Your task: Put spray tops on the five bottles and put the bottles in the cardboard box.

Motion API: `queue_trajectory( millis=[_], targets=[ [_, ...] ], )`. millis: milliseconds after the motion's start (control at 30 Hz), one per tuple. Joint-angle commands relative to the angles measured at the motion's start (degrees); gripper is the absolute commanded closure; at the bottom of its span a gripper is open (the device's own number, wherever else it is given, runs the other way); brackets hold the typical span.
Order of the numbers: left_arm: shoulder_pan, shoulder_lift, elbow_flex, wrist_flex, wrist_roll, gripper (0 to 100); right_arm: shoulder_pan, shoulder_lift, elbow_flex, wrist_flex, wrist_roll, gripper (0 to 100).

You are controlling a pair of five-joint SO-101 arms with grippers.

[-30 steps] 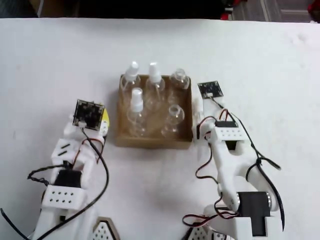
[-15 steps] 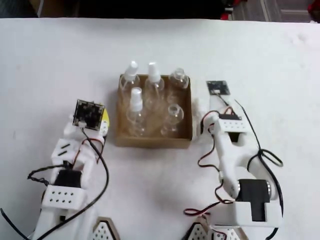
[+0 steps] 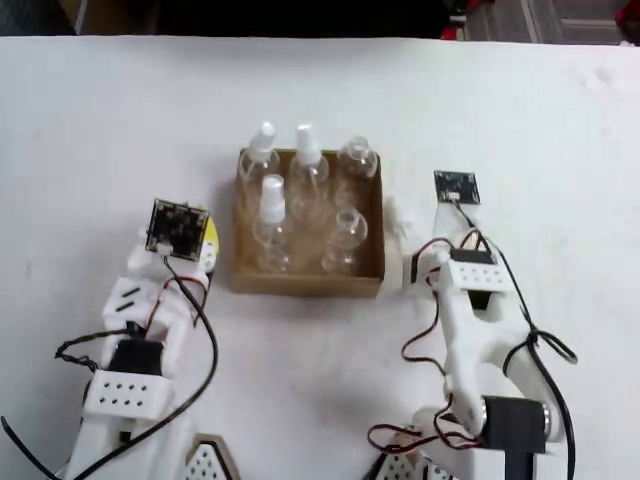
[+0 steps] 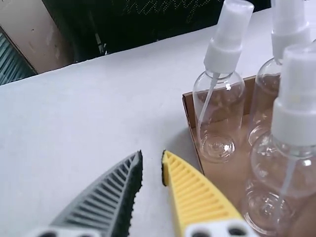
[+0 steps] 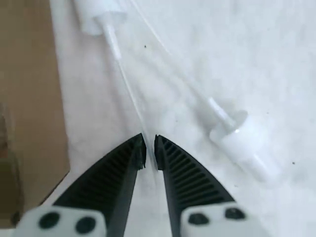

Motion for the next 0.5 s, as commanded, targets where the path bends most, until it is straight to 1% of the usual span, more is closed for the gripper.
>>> queue_trajectory(
  millis=[0, 33, 100, 167, 233, 300, 467],
  targets=[
    [-0.4, 0.1, -0.3, -1.5, 0.0, 93, 3.0, -2.2, -0.1, 0.4, -0.4, 98.2],
    [-0.4, 0.1, -0.3, -1.5, 0.0, 93, 3.4, -2.2, -0.3, 2.2, 0.1, 98.2],
    [-0.3, 0.1, -0.3, -1.6, 0.0, 93, 2.8, -2.4, -0.4, 4.9, 4.5, 98.2],
    [-0.1, 0.1, -0.3, -1.6, 0.0, 93, 0.2, -2.7, -0.3, 6.8, 9.9, 98.2],
    [0.7, 0.1, -0.3, -1.6, 0.0, 93, -1.7, -2.3, -0.4, 9.2, 13.2, 98.2],
    [0.8, 0.1, -0.3, -1.6, 0.0, 93, -1.9, -2.9, -0.7, 11.2, 13.3, 98.2],
    [0.8, 0.1, -0.3, -1.6, 0.0, 93, 1.7, -2.8, -4.4, 17.2, 14.2, 98.2]
  ],
)
